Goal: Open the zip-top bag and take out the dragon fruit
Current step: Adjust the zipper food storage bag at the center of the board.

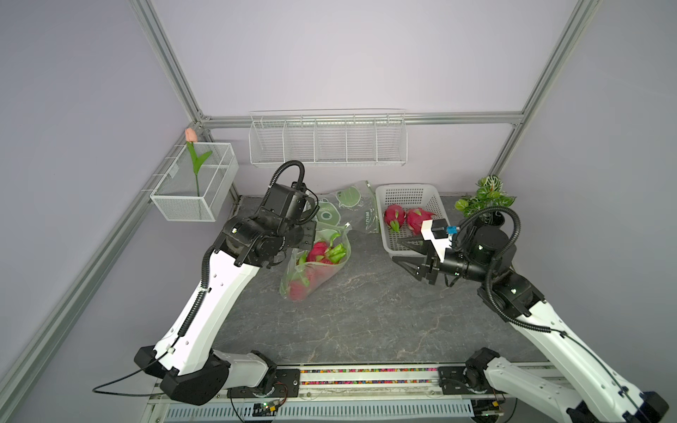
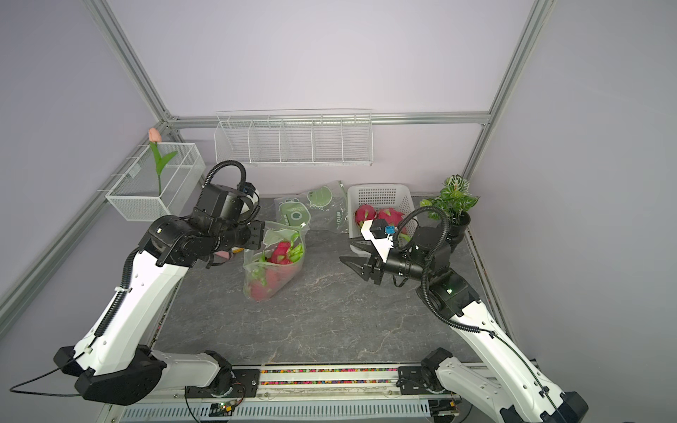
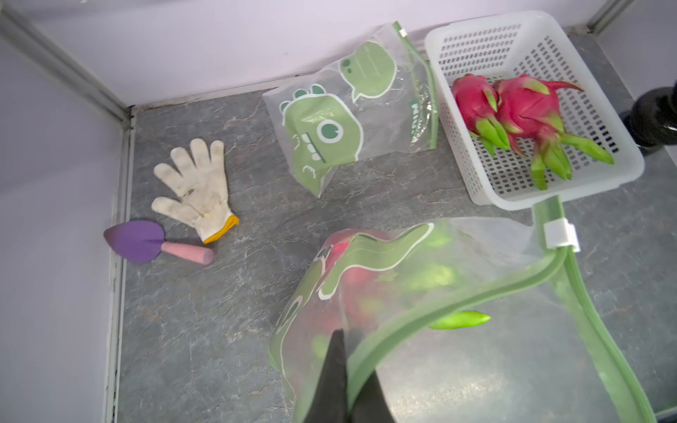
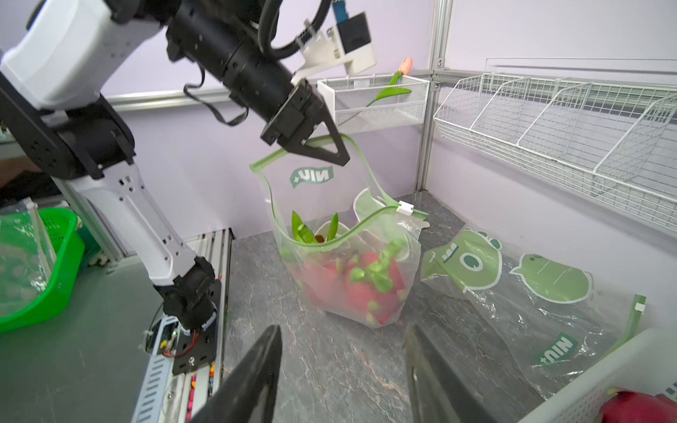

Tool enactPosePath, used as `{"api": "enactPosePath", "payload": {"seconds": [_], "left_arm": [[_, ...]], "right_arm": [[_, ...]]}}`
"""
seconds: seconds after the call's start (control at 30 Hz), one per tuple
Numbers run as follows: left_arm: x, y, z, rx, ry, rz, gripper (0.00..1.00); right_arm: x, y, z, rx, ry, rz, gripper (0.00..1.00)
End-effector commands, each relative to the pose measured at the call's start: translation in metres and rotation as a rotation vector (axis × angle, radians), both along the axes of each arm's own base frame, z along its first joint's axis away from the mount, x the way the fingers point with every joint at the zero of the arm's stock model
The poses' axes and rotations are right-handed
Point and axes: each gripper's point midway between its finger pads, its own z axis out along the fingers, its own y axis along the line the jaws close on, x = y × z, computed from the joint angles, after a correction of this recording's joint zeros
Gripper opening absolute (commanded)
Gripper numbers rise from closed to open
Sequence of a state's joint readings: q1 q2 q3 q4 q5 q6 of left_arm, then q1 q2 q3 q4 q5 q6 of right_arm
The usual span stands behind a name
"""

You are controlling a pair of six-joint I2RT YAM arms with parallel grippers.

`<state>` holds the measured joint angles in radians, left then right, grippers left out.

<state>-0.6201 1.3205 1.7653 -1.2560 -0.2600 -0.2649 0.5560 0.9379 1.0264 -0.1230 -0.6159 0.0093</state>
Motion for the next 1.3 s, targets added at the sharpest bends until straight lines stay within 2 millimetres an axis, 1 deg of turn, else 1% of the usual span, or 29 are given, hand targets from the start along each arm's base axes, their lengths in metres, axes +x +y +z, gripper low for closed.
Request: {"api": "enactPosePath", "payload": {"seconds": [0.0,0.1,0.17,0.2,0.27,0.33,0.4,0.47,0.57,0.67,0.8,0.87,1.07,1.27], "left_arm": [[0.004,0.02,0.008,-0.076,-0.063,0.185,0.0],[0.006,0.015,-0.005,-0.159,-0.052,0.224,0.0],[0.008,0.006,-0.014,-0.216,-0.039,0.229,0.0],[0.009,0.003,-0.018,-0.243,-0.034,0.233,0.0],[0.012,-0.01,-0.026,-0.274,-0.028,0.225,0.0],[0.013,-0.028,-0.035,-0.284,-0.006,0.192,0.0],[0.016,-0.042,-0.045,-0.314,0.027,0.165,0.0],[0.018,-0.052,-0.05,-0.355,0.04,0.145,0.0],[0.019,-0.062,-0.05,-0.411,0.037,0.126,0.0],[0.02,-0.062,-0.048,-0.441,0.019,0.135,0.0],[0.019,-0.068,-0.05,-0.468,0.023,0.104,0.0],[0.018,-0.072,-0.051,-0.501,0.019,0.092,0.0],[0.018,-0.075,-0.056,-0.515,0.023,0.088,0.0],[0.02,-0.08,-0.063,-0.521,0.041,0.08,0.0]], "right_arm": [[0.013,0.001,0.008,0.033,0.191,-0.065,0.56],[0.02,0.008,0.006,0.021,0.329,-0.085,0.55],[0.021,0.015,0.003,0.011,0.383,-0.082,0.55],[0.018,0.021,0.002,0.0,0.395,-0.069,0.55],[0.012,0.031,-0.001,-0.024,0.407,-0.05,0.55],[0.006,0.041,-0.002,-0.046,0.412,-0.031,0.56],[0.006,0.047,-0.004,-0.062,0.423,-0.038,0.56],[0.009,0.053,-0.009,-0.079,0.452,-0.051,0.56],[0.017,0.059,-0.023,-0.118,0.512,-0.096,0.55],[0.028,0.062,-0.037,-0.147,0.572,-0.145,0.55],[0.024,0.078,-0.042,-0.141,0.599,-0.063,0.54],[0.023,0.084,-0.045,-0.146,0.618,-0.047,0.53],[0.034,0.089,-0.06,-0.177,0.665,-0.08,0.53],[0.045,0.091,-0.08,-0.237,0.724,-0.137,0.52]]}}
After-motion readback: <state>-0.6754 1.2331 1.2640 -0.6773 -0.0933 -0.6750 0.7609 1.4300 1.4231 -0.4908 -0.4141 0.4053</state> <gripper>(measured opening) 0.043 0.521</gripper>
